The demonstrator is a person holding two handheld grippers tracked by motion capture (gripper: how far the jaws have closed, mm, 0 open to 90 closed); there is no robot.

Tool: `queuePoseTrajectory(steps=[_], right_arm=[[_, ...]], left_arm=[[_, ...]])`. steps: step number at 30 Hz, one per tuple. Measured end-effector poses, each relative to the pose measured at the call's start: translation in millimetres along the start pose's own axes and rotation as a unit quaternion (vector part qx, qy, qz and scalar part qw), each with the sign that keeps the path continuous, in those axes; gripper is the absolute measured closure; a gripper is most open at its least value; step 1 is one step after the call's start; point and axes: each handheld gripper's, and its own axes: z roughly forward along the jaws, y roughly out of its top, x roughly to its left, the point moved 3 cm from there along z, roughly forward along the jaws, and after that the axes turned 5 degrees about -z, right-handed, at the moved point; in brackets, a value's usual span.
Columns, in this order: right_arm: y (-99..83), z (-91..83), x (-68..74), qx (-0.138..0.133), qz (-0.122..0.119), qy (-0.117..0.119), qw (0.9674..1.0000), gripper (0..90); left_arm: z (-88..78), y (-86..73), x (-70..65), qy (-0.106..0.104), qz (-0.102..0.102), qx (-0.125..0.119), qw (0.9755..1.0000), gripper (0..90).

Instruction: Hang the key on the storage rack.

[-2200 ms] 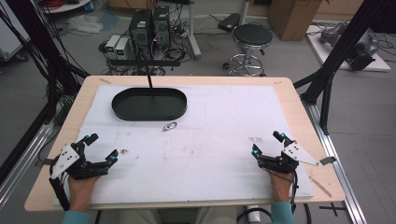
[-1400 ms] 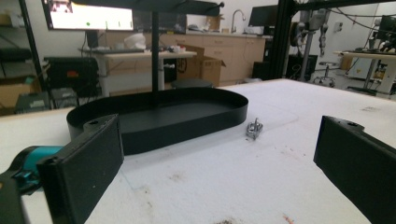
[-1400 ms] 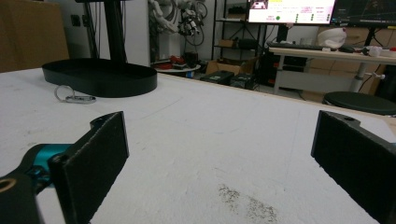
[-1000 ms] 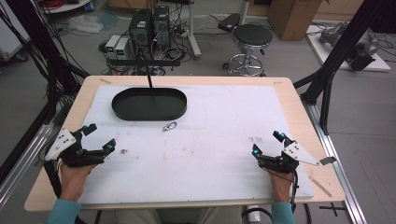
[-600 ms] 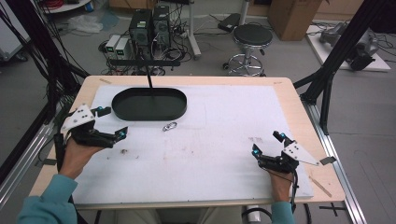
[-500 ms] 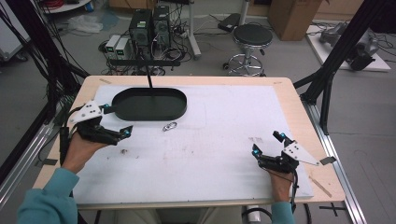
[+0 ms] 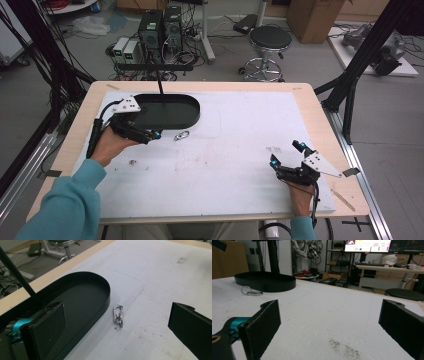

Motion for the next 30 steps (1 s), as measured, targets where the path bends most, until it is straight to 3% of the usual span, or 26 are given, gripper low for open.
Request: queuePoseTrajectory(steps=[9, 22, 27, 30], right_arm=[[0.0, -0.1, -0.1, 0.000, 0.002, 0.001, 1.0000, 3.4], [-0.1, -0.1, -0.2, -0.001, 0.003, 0.003, 1.0000, 3.4], [0.0, -0.1, -0.1, -0.001, 0.004, 0.002, 1.0000, 3.4], [0.0, -0.3, 0.2, 0.001, 0.005, 0.002, 1.0000, 3.4]], left_arm=[[27.4, 9.5, -3.1, -0.005, 0.007, 0.048, 0.9988, 1.9], [55.8, 0.0, -8.0, -0.018, 0.010, 0.092, 0.9956, 1.9], [64.4, -5.1, -8.4, -0.016, 0.010, 0.115, 0.9932, 2.0], [71.2, -9.6, -8.2, -0.014, 0.019, 0.135, 0.9906, 2.0]])
